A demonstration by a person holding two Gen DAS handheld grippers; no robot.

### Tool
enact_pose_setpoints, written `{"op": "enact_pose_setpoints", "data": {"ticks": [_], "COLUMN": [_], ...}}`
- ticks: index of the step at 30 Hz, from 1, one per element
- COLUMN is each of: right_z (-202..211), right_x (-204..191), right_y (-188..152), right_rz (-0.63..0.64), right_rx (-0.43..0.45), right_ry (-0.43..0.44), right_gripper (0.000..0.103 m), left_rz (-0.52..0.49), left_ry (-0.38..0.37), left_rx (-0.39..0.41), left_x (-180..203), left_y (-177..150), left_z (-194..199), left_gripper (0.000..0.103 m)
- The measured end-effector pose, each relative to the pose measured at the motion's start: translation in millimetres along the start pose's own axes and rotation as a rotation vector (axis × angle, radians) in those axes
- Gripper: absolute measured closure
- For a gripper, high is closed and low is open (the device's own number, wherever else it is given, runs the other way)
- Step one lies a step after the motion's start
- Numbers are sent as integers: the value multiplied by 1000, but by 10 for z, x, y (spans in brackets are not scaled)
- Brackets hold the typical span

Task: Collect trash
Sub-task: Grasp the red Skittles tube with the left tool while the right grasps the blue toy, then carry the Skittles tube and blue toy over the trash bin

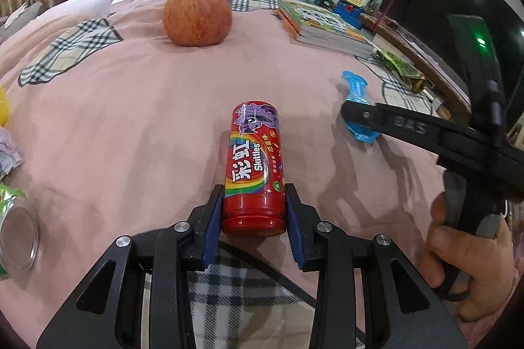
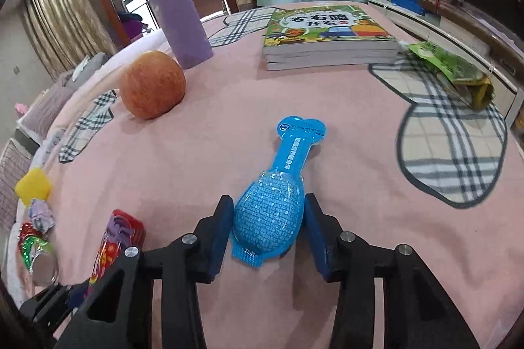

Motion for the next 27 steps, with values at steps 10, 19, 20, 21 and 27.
{"op": "enact_pose_setpoints", "data": {"ticks": [10,19,20,21,27], "right_z": [765,1409,1466,1523,1819], "right_x": [324,746,774,805,946], "right_y": [-317,-666,-690,-713,-874], "right_rz": [-52,-151,-158,-165,-201], "right_rx": [83,142,149,157,186], "right_ry": [79,76,76,75,84], "right_gripper": [59,59,59,59,59], "left_rz": [-70,-171,-183,-190,-232], "left_ry": [-98,-161,-168,-171,-189], "left_rx": [-5,-3,-2,-2,8], "left_x": [572,1159,1225,1270,1504], "left_y": [-74,-179,-192,-193,-218], "left_z": [167,329,354,369,479], "left_gripper": [69,69,69,69,69]}}
Point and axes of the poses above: each gripper's, at about its wrist camera, not at the fingertips, and z roughly against the way its jaws point, x to its right, y to its top, the point moved 4 cm from there along -z, roughly the way its jaws point, and after that the axes turned 8 degrees about y, right-handed, at the moved point
